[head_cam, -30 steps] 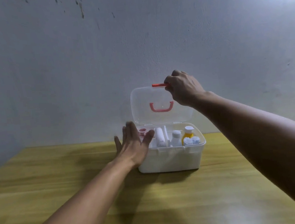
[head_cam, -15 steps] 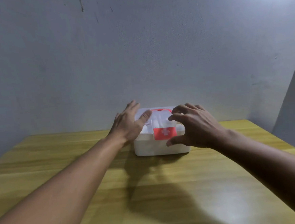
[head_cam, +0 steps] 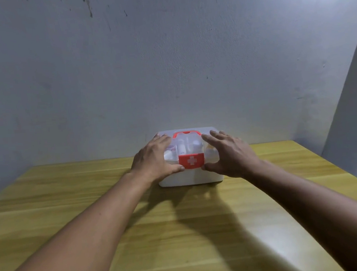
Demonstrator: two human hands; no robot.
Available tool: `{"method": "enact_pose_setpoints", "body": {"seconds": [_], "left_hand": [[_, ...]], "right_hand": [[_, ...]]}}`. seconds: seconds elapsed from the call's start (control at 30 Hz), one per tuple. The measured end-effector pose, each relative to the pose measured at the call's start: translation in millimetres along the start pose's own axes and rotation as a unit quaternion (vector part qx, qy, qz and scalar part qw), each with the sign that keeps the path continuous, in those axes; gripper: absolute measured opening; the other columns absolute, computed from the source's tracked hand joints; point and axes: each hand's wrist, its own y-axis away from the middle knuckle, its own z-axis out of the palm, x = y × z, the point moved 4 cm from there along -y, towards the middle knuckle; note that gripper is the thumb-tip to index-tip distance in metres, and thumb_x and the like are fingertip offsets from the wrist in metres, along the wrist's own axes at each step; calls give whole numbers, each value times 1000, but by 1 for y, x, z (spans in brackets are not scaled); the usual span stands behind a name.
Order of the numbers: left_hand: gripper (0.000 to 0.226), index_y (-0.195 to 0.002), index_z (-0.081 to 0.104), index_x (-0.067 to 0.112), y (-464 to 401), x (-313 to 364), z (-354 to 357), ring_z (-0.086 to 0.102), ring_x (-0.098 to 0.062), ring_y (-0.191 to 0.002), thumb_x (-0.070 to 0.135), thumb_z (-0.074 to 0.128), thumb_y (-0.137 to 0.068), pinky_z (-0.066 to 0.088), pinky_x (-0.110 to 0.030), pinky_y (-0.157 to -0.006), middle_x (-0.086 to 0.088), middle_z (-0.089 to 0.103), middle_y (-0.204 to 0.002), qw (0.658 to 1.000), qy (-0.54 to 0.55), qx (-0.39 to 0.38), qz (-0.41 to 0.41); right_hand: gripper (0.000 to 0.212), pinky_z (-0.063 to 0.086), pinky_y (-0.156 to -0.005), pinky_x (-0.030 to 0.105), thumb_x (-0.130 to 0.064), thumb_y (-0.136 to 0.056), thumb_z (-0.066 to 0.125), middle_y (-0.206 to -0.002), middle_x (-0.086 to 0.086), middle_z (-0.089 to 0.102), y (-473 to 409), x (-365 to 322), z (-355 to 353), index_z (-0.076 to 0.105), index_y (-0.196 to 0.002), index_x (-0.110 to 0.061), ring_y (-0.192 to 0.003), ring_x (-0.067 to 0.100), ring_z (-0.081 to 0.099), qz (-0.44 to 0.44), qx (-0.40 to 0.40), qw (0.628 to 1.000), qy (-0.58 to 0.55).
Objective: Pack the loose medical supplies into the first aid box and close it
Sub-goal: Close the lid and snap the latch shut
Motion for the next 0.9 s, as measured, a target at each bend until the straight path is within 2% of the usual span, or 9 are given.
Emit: {"method": "enact_pose_setpoints", "body": {"seconds": [0.13, 0.37, 0.53, 0.8, 0.9], "left_hand": [[82, -133, 51, 17, 3, 3, -2, 33, -14, -143, 51, 79, -64, 44, -39, -105, 2, 52, -141, 1000, 7, 23, 7], [93, -137, 46, 20, -5, -4, 2, 25, -12, -146, 36, 88, -56, 40, -34, -107, 8, 46, -147, 1000, 5, 3, -1], [95, -141, 41, 22, -21, -12, 12, 22, -10, -147, 34, 88, -59, 38, -34, -107, 9, 42, -150, 1000, 7, 6, -11], [100, -143, 39, 21, -50, -25, 24, 22, -12, -148, 33, 89, -58, 38, -39, -110, 6, 39, -153, 999, 18, 6, -28], [100, -144, 40, 21, -53, -28, 27, 21, -11, -148, 33, 89, -58, 37, -36, -111, 5, 38, -154, 999, 19, 14, -24]], "right_hand": [[90, 42, -104, 46, -61, -77, 65, -154, 8, 35, -1, 1, 4, 25, -148, -24, -140, 30, 36, 2, 9, 1000, 8], [94, 40, -105, 44, -49, -76, 73, -155, 7, 32, -7, 4, 5, 20, -150, -25, -142, 29, 31, 0, -1, 1000, 17], [89, 41, -103, 44, -44, -77, 74, -151, 7, 37, -23, 8, 10, 24, -148, -24, -138, 29, 34, 6, -5, 1000, 2], [90, 37, -108, 45, -42, -77, 75, -156, 6, 30, -51, 15, 23, 23, -149, -25, -143, 30, 28, 20, -7, 1000, -8], [90, 38, -107, 45, -42, -77, 75, -155, 6, 31, -55, 17, 25, 24, -149, -25, -143, 30, 28, 18, -3, 1000, -11]]}}
